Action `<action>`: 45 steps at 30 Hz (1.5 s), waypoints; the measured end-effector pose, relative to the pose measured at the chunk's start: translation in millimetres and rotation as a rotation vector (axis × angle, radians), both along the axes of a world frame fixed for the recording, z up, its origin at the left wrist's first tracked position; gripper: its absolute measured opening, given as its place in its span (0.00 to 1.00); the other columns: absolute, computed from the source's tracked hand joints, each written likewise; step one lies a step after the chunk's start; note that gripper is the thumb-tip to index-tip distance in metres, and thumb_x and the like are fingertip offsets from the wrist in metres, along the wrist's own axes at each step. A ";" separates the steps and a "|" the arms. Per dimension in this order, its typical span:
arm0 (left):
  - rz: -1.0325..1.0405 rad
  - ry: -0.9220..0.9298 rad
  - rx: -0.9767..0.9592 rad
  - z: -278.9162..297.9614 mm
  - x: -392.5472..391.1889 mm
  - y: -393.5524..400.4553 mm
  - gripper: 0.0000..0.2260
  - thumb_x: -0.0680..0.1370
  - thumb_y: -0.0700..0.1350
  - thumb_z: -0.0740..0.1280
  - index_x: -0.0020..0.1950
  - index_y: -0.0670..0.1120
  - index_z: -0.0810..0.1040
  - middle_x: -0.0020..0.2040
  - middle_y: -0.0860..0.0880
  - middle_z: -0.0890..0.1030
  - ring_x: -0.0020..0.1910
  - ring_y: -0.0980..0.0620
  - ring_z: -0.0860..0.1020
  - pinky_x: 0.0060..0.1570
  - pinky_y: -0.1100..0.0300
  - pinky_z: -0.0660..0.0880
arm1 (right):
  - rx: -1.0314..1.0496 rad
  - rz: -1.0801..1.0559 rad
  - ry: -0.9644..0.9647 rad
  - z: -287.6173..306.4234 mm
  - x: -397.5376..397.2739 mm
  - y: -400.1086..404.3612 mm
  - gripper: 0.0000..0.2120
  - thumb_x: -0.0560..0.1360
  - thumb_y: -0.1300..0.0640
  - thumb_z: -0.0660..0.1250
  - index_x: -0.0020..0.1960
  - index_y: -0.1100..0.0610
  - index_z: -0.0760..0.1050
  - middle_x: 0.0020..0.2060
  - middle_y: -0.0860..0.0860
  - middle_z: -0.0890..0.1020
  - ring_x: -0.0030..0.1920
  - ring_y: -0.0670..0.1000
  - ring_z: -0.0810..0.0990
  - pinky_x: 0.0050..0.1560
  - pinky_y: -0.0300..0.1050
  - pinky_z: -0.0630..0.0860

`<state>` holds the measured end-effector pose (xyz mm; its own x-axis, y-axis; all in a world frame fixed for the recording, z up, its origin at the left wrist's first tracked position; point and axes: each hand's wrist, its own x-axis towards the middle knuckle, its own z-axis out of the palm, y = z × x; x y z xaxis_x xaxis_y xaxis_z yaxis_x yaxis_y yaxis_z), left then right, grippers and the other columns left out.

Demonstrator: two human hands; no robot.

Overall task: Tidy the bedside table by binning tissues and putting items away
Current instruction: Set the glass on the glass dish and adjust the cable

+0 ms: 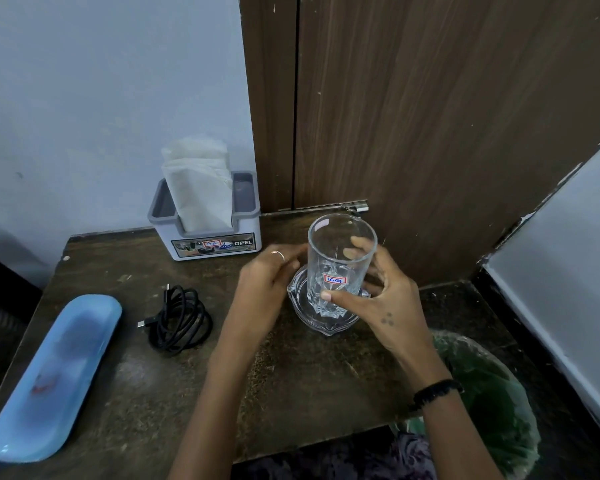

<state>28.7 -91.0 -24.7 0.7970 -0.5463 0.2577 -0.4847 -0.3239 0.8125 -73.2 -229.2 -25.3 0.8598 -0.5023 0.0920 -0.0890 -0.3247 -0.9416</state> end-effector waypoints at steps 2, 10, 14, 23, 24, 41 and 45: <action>-0.056 -0.029 0.153 -12.6 0.1 -6.0 0.10 0.77 0.36 0.61 0.55 0.41 0.79 0.54 0.47 0.79 0.51 0.53 0.77 0.51 0.70 0.70 | 0.008 0.011 -0.002 -0.8 0.5 0.8 0.37 0.58 0.51 0.80 0.63 0.42 0.70 0.57 0.42 0.79 0.57 0.35 0.76 0.58 0.34 0.75; -0.061 -0.099 0.334 -15.2 5.0 -12.1 0.08 0.77 0.39 0.62 0.49 0.37 0.79 0.49 0.43 0.77 0.46 0.44 0.77 0.44 0.51 0.73 | -0.013 0.027 -0.015 -3.0 -0.8 0.7 0.36 0.59 0.53 0.80 0.61 0.39 0.69 0.57 0.40 0.78 0.57 0.33 0.75 0.58 0.31 0.74; 0.008 -0.113 0.316 -14.3 -1.1 -8.7 0.08 0.76 0.41 0.64 0.42 0.38 0.79 0.38 0.50 0.72 0.39 0.45 0.77 0.37 0.56 0.68 | -0.014 0.028 -0.015 -4.0 -1.2 0.8 0.36 0.59 0.54 0.80 0.62 0.40 0.68 0.57 0.40 0.78 0.57 0.33 0.75 0.58 0.31 0.73; 0.084 -0.097 0.257 -18.6 -4.6 -2.1 0.06 0.76 0.42 0.65 0.43 0.42 0.80 0.30 0.57 0.68 0.35 0.50 0.72 0.35 0.61 0.61 | -0.008 0.048 0.022 -1.5 -3.5 4.9 0.38 0.61 0.50 0.78 0.61 0.30 0.61 0.59 0.34 0.73 0.56 0.26 0.70 0.49 0.19 0.68; 0.072 -0.069 0.251 -19.2 -4.9 -0.6 0.06 0.76 0.42 0.65 0.47 0.44 0.81 0.31 0.56 0.70 0.36 0.50 0.73 0.36 0.62 0.62 | -0.022 0.054 0.035 -1.1 -4.7 4.5 0.39 0.61 0.50 0.78 0.61 0.29 0.59 0.58 0.31 0.71 0.55 0.24 0.69 0.49 0.18 0.66; -0.052 0.062 0.185 -25.6 -14.9 25.3 0.27 0.71 0.49 0.71 0.69 0.53 0.68 0.64 0.50 0.77 0.59 0.62 0.72 0.53 0.82 0.61 | 0.056 0.114 0.157 -26.5 -10.8 -7.1 0.41 0.62 0.67 0.76 0.71 0.57 0.64 0.69 0.49 0.70 0.68 0.44 0.69 0.66 0.34 0.67; 0.014 0.072 0.170 -28.0 -6.2 19.3 0.26 0.71 0.49 0.70 0.68 0.56 0.68 0.60 0.51 0.80 0.52 0.54 0.80 0.54 0.66 0.73 | 0.114 0.098 0.103 -28.1 4.8 -5.5 0.40 0.64 0.69 0.75 0.72 0.58 0.61 0.64 0.43 0.69 0.65 0.40 0.69 0.60 0.25 0.66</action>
<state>22.5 -71.7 -52.6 0.8179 -0.5658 0.1047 -0.4219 -0.4658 0.7779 -68.4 -234.7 -53.4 0.9070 -0.4180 -0.0518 -0.1598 -0.2279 -0.9605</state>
